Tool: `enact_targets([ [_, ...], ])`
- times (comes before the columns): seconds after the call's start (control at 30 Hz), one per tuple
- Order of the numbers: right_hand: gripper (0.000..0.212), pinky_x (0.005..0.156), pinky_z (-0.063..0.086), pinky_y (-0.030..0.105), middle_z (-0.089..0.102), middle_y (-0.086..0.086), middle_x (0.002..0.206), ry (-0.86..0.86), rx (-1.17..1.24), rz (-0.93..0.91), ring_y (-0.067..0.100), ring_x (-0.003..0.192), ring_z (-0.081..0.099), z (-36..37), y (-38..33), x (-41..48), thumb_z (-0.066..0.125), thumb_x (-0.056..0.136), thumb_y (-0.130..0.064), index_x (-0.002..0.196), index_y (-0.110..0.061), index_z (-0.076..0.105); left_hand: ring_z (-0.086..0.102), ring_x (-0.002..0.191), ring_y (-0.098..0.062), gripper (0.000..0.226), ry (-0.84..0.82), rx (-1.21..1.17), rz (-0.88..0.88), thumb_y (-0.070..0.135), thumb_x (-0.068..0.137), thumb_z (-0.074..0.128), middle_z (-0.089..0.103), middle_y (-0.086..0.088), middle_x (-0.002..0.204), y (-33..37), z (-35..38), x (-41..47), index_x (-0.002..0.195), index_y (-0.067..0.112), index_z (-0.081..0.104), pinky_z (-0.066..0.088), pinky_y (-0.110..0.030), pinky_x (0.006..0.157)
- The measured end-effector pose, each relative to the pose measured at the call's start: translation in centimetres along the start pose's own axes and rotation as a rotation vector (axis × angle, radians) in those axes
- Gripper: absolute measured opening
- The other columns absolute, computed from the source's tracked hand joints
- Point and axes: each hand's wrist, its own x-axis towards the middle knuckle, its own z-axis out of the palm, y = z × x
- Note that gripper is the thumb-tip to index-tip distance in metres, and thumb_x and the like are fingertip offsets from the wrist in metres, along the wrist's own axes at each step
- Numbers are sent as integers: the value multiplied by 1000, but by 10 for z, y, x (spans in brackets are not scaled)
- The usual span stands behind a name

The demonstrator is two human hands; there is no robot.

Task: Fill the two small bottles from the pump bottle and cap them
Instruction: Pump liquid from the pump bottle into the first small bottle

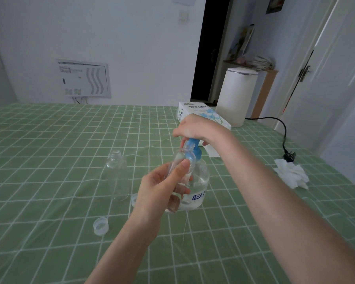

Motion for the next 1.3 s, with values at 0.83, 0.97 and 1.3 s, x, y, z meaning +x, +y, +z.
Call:
enact_targets([
  [0.83, 17, 51, 33, 25, 64, 2, 82, 37, -40, -8, 12, 59, 50, 1, 1, 3, 53, 92, -28, 83, -14, 51, 58, 52, -3, 40, 16, 8, 5, 56, 61, 66, 73, 2, 74, -4, 1, -1, 86, 27, 76, 41, -14, 43],
  [0.97, 18, 51, 33, 25, 67, 2, 86, 14, -26, 5, 11, 62, 51, 0, 1, 1, 51, 94, -27, 100, -11, 56, 59, 52, -3, 44, 22, -5, 4, 56, 59, 67, 73, 2, 73, -3, 2, 0, 88, 26, 76, 41, -14, 42],
  [1.3, 39, 85, 47, 33, 71, 10, 111, 4, 66, -21, 26, 107, 64, 7, 2, 4, 54, 93, -28, 127, -9, 57, 60, 52, -4, 43, 25, 13, 15, 58, 57, 66, 74, 1, 75, -5, 0, 0, 86, 26, 75, 42, -12, 44],
])
